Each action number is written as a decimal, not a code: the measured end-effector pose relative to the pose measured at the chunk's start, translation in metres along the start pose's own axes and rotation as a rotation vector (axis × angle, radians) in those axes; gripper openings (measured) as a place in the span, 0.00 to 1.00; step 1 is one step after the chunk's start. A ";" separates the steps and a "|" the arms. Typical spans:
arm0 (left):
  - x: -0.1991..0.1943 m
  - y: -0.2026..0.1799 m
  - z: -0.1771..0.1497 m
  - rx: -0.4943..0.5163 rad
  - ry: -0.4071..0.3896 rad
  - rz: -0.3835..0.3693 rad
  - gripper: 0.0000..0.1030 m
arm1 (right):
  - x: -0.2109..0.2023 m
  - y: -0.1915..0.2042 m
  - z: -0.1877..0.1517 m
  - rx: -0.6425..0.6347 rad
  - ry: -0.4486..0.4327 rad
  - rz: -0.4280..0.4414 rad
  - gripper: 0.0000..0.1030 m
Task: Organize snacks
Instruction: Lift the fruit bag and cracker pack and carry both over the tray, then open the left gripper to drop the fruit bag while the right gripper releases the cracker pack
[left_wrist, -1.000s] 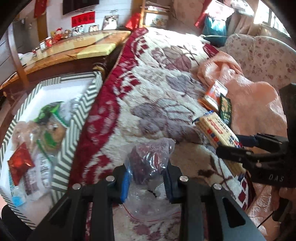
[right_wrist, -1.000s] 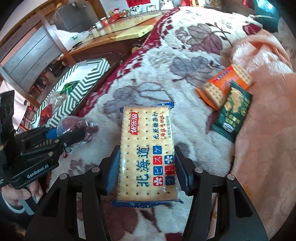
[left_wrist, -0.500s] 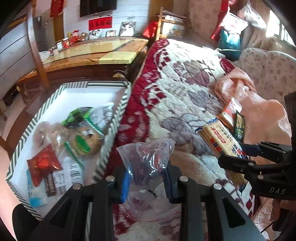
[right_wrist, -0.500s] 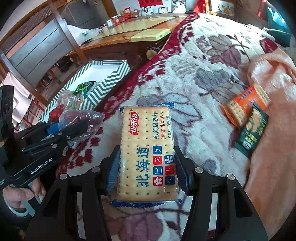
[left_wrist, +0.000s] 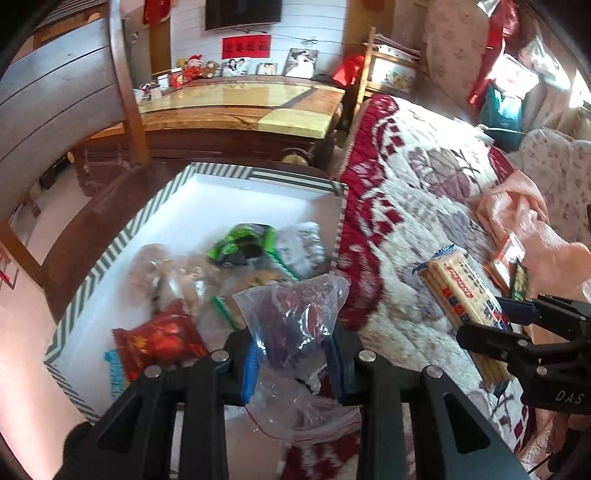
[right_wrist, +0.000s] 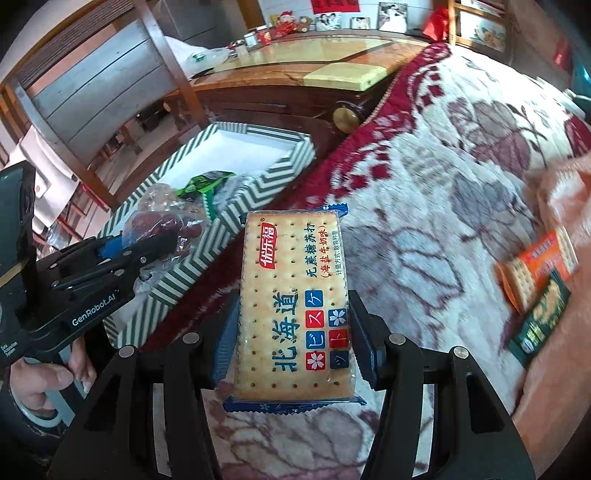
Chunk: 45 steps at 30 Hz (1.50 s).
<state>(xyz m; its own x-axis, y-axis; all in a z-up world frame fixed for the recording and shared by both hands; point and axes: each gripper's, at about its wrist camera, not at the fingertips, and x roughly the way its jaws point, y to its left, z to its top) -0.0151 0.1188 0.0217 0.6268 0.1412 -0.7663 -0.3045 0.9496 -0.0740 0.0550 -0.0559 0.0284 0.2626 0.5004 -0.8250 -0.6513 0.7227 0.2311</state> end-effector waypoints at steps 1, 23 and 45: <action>0.000 0.003 0.001 -0.004 -0.002 0.007 0.32 | 0.002 0.004 0.002 -0.006 0.002 0.004 0.53; 0.009 0.069 0.004 -0.134 0.004 0.076 0.32 | 0.036 0.049 0.042 -0.080 0.033 0.070 0.53; 0.015 0.085 0.006 -0.171 -0.010 0.076 0.32 | 0.080 0.097 0.083 -0.161 0.062 0.100 0.53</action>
<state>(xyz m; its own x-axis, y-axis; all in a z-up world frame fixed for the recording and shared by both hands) -0.0270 0.2037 0.0076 0.6042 0.2141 -0.7675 -0.4682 0.8748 -0.1244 0.0720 0.0936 0.0272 0.1495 0.5322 -0.8333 -0.7787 0.5827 0.2325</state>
